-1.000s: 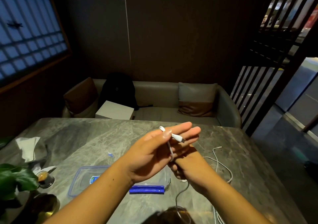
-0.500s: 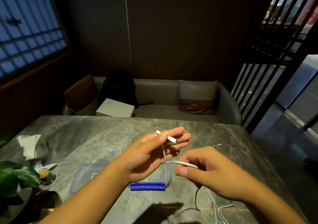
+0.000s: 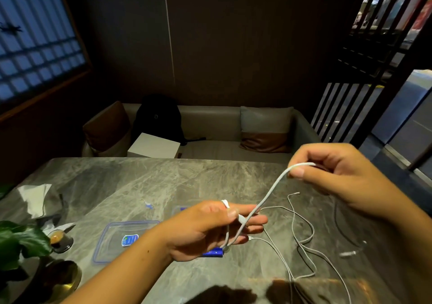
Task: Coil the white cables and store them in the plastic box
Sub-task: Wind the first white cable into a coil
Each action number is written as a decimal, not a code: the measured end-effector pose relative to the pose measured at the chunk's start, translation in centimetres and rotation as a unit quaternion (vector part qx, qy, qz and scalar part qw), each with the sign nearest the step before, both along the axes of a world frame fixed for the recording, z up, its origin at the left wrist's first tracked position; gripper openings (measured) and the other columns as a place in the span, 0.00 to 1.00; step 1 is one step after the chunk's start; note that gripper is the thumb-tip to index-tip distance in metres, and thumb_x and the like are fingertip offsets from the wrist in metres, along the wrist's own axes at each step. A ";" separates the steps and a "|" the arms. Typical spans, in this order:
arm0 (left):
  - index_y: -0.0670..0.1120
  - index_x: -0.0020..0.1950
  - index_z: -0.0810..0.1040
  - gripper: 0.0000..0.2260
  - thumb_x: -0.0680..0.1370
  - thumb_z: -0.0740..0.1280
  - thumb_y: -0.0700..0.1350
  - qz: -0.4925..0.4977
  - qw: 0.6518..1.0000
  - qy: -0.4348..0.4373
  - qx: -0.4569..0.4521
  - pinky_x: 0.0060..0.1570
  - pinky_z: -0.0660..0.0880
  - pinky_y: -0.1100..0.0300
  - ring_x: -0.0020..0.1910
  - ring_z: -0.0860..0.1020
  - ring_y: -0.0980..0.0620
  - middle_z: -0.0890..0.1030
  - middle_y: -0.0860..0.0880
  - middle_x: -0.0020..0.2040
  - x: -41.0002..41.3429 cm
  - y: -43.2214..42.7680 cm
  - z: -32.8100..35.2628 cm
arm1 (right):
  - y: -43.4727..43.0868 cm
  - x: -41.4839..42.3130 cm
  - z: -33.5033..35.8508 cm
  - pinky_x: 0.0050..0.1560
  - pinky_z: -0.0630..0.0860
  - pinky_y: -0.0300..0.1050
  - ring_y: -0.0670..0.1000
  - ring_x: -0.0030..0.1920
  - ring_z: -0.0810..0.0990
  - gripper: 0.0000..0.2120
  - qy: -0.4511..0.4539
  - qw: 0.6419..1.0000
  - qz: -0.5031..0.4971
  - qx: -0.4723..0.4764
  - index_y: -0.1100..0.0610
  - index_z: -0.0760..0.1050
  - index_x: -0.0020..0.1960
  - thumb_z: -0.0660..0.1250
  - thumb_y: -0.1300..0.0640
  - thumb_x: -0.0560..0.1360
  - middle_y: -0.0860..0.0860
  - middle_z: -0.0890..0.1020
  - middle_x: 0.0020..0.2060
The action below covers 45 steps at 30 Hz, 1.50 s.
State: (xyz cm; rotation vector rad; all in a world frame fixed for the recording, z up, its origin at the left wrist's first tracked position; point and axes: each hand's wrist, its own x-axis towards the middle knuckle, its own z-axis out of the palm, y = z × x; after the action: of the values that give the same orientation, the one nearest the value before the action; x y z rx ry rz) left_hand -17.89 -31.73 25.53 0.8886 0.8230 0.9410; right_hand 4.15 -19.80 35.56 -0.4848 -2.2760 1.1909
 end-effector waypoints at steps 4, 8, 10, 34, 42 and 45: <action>0.37 0.73 0.69 0.18 0.84 0.56 0.41 -0.042 0.999 -0.008 0.023 0.72 0.63 0.46 0.73 0.69 0.40 0.73 0.40 0.72 0.8 0.1 0.1 | 0.8 -0.9 -0.3 0.35 0.71 0.30 0.42 0.34 0.77 0.07 0.019 1.000 -0.023 -0.009 0.66 0.81 0.42 0.67 0.62 0.74 0.56 0.82 0.35; 0.36 0.74 0.67 0.19 0.84 0.57 0.41 -0.074 0.996 0.028 0.040 0.71 0.69 0.53 0.72 0.71 0.44 0.73 0.42 0.72 1.9 0.4 0.2 | 1.1 -2.9 -0.6 0.38 0.73 0.33 0.45 0.35 0.78 0.05 0.020 0.999 -0.011 0.026 0.65 0.81 0.43 0.68 0.66 0.77 0.57 0.82 0.36; 0.35 0.74 0.66 0.21 0.83 0.57 0.43 -0.081 0.995 0.034 0.055 0.71 0.68 0.51 0.72 0.71 0.44 0.72 0.42 0.73 2.2 0.5 0.3 | 1.0 -4.0 -0.7 0.40 0.74 0.39 0.52 0.36 0.78 0.06 0.030 0.999 -0.003 0.046 0.63 0.80 0.43 0.68 0.62 0.78 0.59 0.81 0.37; 0.36 0.72 0.68 0.20 0.84 0.55 0.45 -0.104 0.992 0.002 0.070 0.62 0.76 0.53 0.64 0.77 0.39 0.75 0.34 0.68 1.7 0.8 2.9 | 2.3 -6.9 -1.1 0.34 0.69 0.27 0.39 0.32 0.76 0.07 0.147 0.989 -0.014 0.007 0.61 0.80 0.44 0.66 0.68 0.78 0.42 0.79 0.32; 0.36 0.61 0.78 0.14 0.84 0.55 0.38 -0.021 0.992 0.086 0.090 0.48 0.81 0.58 0.52 0.84 0.45 0.84 0.39 0.55 2.4 1.2 3.1 | 3.6 -7.2 -2.3 0.27 0.62 0.33 0.42 0.26 0.65 0.05 0.139 0.987 -0.048 -0.063 0.59 0.81 0.43 0.67 0.61 0.76 0.47 0.74 0.29; 0.37 0.60 0.79 0.12 0.84 0.57 0.37 -0.012 0.992 0.098 0.083 0.43 0.82 0.60 0.51 0.84 0.45 0.83 0.37 0.56 2.6 1.5 2.8 | 3.7 -7.3 -2.3 0.29 0.64 0.29 0.40 0.26 0.68 0.05 0.147 0.987 -0.043 -0.049 0.60 0.81 0.44 0.67 0.63 0.77 0.44 0.76 0.29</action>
State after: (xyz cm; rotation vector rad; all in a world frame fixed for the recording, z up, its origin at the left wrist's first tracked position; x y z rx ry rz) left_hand -15.25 -30.21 28.35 1.1465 0.9080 0.9217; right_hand -3.15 -16.06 33.26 -0.4098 -1.9359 1.2454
